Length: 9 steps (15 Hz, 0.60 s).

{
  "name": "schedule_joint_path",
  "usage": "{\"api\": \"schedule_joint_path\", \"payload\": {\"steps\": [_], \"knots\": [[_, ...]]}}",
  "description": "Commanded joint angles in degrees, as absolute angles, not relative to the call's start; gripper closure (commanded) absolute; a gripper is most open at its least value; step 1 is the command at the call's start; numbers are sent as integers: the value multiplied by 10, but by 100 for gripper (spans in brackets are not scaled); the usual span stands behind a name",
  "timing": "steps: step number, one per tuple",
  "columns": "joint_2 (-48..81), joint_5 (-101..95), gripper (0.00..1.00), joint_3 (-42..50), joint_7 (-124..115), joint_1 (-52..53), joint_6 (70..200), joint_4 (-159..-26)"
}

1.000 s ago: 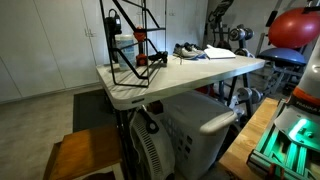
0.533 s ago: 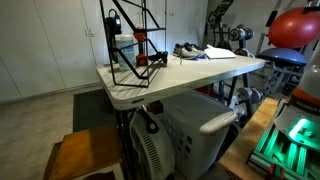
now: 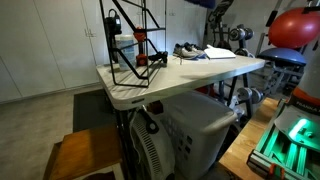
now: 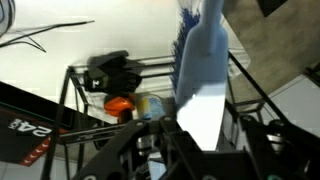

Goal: Use the blue brush to sweep the top shelf of the black rack

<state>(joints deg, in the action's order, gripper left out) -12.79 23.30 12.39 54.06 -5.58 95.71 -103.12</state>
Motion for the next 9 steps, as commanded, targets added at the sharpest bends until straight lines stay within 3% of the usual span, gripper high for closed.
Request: {"api": "schedule_joint_path", "payload": {"steps": [1,9], "knots": [[-107,177,81,119,481,-73,1043,-1087],[-32,38,81,112,274,-83,1224,-1167]]}}
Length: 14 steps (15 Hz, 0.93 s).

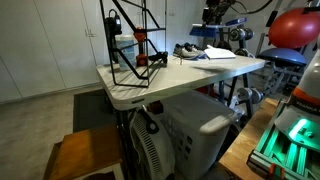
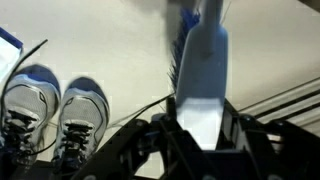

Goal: Use the blue brush to sweep the top shelf of the black rack

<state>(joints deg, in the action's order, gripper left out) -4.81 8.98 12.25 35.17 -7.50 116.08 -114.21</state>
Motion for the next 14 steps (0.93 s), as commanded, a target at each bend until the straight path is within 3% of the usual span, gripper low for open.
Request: {"api": "schedule_joint_path", "payload": {"steps": [1,7,8,9,13,14], "knots": [[-24,14,81,111,240,-84,1245,-1174],[17,-86,81,102,123,-78,1373,-1219],[10,-57,81,102,156,-82,1335,-1202],[16,-60,56,100,151,-82,1342,-1205],[16,-60,56,100,151,-82,1343,-1202],[15,-60,81,100,151,-82,1343,-1201]]}}
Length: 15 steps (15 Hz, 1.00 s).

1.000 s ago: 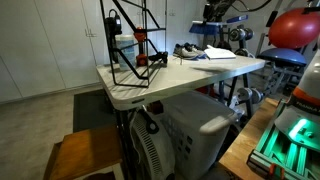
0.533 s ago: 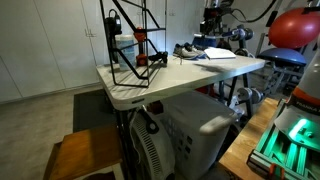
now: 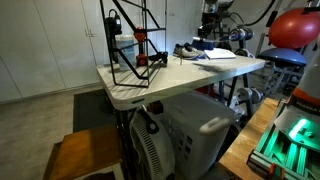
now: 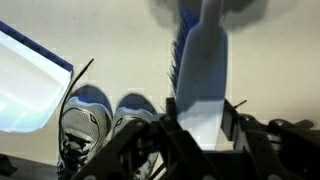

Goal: Use the blue brush to sweep the top shelf of the black rack

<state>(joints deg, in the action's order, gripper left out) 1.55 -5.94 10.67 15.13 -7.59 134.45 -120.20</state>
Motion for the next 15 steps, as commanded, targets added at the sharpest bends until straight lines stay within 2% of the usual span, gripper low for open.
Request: {"api": "schedule_joint_path", "payload": {"steps": [1,15], "knots": [[29,-38,81,99,176,-83,1344,-1194],[164,10,81,94,98,-96,1360,-1136]]}}
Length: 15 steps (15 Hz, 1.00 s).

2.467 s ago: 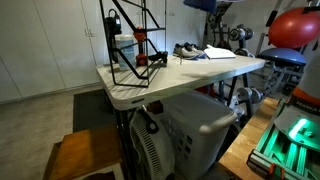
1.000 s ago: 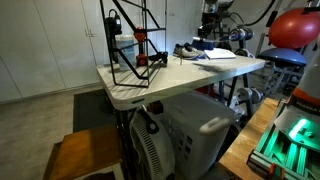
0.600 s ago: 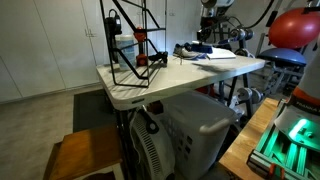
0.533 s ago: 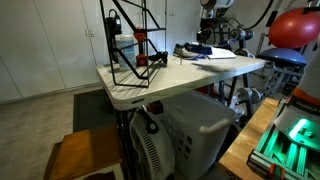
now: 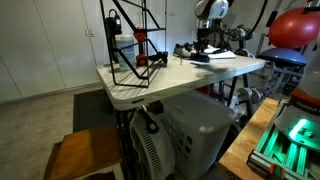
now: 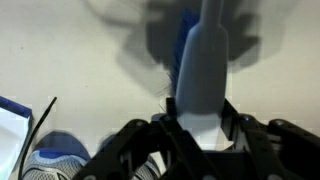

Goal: Use the blue brush to sweep the top shelf of the black rack

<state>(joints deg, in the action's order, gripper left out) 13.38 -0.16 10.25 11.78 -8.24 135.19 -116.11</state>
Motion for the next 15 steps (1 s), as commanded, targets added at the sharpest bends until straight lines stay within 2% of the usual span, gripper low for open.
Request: {"api": "schedule_joint_path", "payload": {"steps": [1,5,6,7,9,12,15], "knots": [[171,14,81,93,96,-98,1360,-1131],[194,23,81,88,95,-103,1354,-1112],[196,27,70,86,101,-105,1351,-1110],[197,29,31,85,100,-106,1353,-1108],[195,30,23,84,103,-109,1352,-1105],[173,36,2,80,124,-119,1353,-1113],[134,36,0,79,153,-126,1352,-1129]]}}
